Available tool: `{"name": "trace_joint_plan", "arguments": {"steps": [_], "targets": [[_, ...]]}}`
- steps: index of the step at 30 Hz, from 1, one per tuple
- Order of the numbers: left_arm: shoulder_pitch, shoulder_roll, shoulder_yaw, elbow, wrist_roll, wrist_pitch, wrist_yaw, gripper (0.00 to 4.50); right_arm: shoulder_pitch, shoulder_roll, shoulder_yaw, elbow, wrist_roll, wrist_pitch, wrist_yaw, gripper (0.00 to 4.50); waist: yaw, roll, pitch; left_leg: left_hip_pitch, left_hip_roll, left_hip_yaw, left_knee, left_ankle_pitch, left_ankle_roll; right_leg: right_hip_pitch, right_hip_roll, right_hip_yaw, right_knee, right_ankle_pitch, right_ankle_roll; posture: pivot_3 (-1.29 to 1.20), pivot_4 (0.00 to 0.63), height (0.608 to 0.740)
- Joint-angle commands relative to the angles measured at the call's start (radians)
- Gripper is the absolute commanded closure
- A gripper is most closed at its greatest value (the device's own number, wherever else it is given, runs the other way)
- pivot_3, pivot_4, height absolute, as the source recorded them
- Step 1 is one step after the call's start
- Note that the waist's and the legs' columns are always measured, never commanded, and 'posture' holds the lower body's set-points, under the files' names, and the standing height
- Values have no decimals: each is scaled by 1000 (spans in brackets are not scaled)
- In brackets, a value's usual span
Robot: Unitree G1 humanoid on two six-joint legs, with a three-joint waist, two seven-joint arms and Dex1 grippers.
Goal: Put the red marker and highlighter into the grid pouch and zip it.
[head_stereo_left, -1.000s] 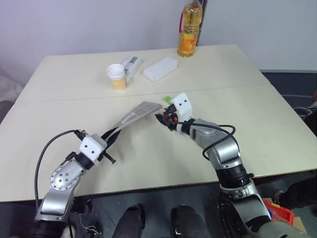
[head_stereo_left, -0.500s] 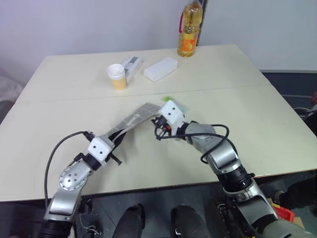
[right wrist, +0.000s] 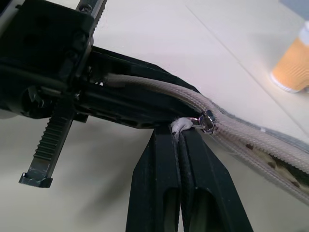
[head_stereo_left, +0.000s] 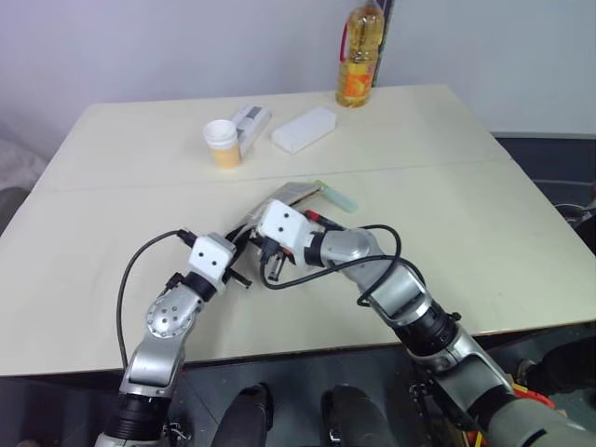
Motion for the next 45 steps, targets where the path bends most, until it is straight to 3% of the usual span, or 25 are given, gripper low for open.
{"name": "trace_joint_plan", "arguments": {"steps": [1, 4, 8, 13, 17, 23, 26, 31, 32, 36, 41, 45], "targets": [[-34, -20, -13, -45, 13, 30, 29, 4500, -24, 33, 10, -45, 30, -34, 47, 3880, -1, 0, 0, 0, 0, 0, 0, 0, 0, 0, 0, 0, 0, 0, 0, 0, 150, 740], [-44, -16, 2, -51, 21, 46, 45, 4500, -7, 0, -54, -66, 29, -13, 39, 2611, 0, 0, 0, 0, 0, 0, 0, 0, 0, 0, 0, 0, 0, 0, 0, 0, 150, 740], [-51, 16, 28, -52, 12, 43, 30, 4500, 36, -77, -171, -112, 46, 31, 29, 437, 10, 0, 0, 0, 0, 0, 0, 0, 0, 1, 0, 0, 0, 0, 0, 0, 150, 740], [-44, 104, 49, -7, 25, -12, -13, 4500, 84, -152, -318, -108, 88, 106, 7, 437, 21, 0, 0, 0, 0, 0, 0, 0, 0, 0, 0, 0, -2, 0, 0, 0, 150, 740], [-48, 160, 54, 40, 33, -64, -42, 4500, 101, -199, -343, -22, 64, 134, -26, 437, 19, 0, 0, 0, 0, 0, 0, 0, 0, 0, 0, 0, -2, 0, 0, 0, 150, 740], [-50, 170, 46, 66, 36, -93, -46, 4500, 118, -187, -358, 113, 63, 125, -68, 437, 20, 0, 0, 0, 0, 1, -1, 0, 0, 0, 0, 0, -2, 0, 0, 0, 150, 740], [-45, 162, 46, 67, 39, -95, -37, 4500, 124, -175, -377, 152, 75, 131, -91, 1260, 20, 0, 0, 0, 0, 1, -1, 0, 0, 0, 0, 0, -2, 0, 0, 0, 150, 740], [-35, 149, 50, 67, 37, -93, -26, 4500, 137, -175, -372, 149, 83, 129, -91, 3920, 18, 0, 0, -1, 0, 1, -1, 0, 0, 0, 0, 0, -2, 0, 0, 0, 150, 740], [-36, 148, 52, 70, 36, -94, -24, 4500, 139, -179, -368, 142, 80, 120, -89, 4125, 18, 0, 0, 0, 0, 1, -1, 0, 0, 0, 0, 0, -2, 0, 0, 0, 150, 740], [-43, 141, 67, 85, 23, -97, -19, 4500, 149, -229, -337, 71, 57, 17, -48, 4117, 20, 0, 0, -1, 0, 1, -1, 0, 0, 0, 0, 0, -2, 0, 0, 0, 150, 740], [-55, 139, 87, 97, -15, -97, -28, 4500, 177, -387, -335, -69, 45, -116, 74, 4117, 21, 1, 1, -1, 0, 1, 0, 0, 0, 1, 0, 0, -2, 0, 0, 0, 150, 740], [-59, 141, 81, 103, -35, -106, -59, 4500, 182, -420, -349, -114, 62, -129, 103, 4117, 19, 1, 1, -1, 0, 1, 0, 0, 0, 1, 0, -1, -3, 0, 0, 0, 150, 740]]}}
